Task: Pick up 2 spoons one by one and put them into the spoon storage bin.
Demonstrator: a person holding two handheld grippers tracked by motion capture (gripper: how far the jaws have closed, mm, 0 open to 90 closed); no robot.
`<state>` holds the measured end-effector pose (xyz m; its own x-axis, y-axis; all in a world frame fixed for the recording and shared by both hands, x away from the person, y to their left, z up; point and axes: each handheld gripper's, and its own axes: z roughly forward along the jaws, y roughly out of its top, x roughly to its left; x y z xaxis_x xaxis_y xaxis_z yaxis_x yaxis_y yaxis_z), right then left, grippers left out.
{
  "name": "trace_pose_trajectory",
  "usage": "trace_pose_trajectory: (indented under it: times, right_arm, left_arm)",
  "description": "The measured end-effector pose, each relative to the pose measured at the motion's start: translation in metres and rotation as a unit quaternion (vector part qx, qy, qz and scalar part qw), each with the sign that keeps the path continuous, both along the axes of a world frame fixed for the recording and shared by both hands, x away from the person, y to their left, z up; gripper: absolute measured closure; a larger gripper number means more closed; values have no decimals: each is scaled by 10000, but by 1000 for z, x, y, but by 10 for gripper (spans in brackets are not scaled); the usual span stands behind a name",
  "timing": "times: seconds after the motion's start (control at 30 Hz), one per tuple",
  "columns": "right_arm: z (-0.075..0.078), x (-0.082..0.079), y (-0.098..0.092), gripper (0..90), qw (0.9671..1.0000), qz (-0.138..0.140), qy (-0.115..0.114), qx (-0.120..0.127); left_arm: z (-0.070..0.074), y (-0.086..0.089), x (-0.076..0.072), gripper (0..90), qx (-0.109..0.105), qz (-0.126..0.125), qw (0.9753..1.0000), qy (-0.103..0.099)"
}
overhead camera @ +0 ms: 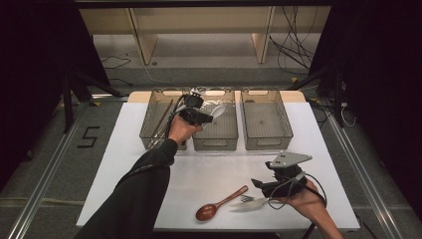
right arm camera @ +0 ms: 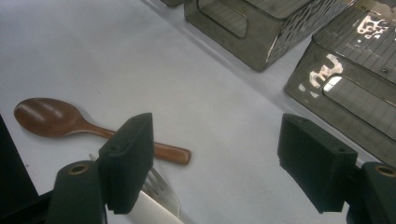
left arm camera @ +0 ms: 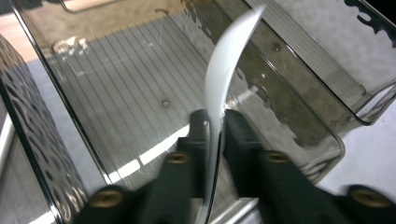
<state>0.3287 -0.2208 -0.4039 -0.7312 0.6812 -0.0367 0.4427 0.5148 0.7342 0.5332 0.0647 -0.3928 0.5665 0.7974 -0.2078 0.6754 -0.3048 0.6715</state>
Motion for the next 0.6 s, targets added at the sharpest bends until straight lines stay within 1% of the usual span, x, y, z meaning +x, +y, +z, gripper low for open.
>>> trace_pose_trajectory:
  times: [0.03, 0.1, 0.13, 0.17, 0.23, 0.3, 0.5, 0.53, 0.6]
  right_arm:
    - [0, 0, 0, 282, 10000, -1, -2, 8]
    - [0, 0, 0, 282, 10000, -3, -4, 10]
    - [0, 0, 0, 282, 10000, -10, -3, -3]
    - [0, 0, 0, 281, 10000, -14, 13, -12]
    - [0, 0, 0, 281, 10000, -16, 13, -13]
    - [0, 0, 1, 282, 10000, -11, 4, -17]
    - [1, 0, 1, 282, 10000, -21, 7, -4]
    - [1, 0, 0, 282, 10000, -29, 11, 4]
    - [1, 0, 0, 282, 10000, -41, 10, 0]
  left_arm:
    - [2, 1, -2, 607, 20, -36, 10000, 20]
    - [7, 4, -6, 543, -33, -106, 9999, -17]
    - [11, 6, -10, 517, -83, -173, 9998, -47]
    - [14, 7, -12, 488, -83, -240, 9996, -74]
    - [18, 9, -16, 448, 14, -312, 9995, -93]
    - [20, 11, -19, 407, 29, -332, 9994, -73]
    - [22, 21, -33, 342, -152, -374, 9992, -40]
    - [22, 23, -37, 332, -174, -414, 9990, -20]
    - [22, 25, -42, 320, -154, -426, 9990, -18]
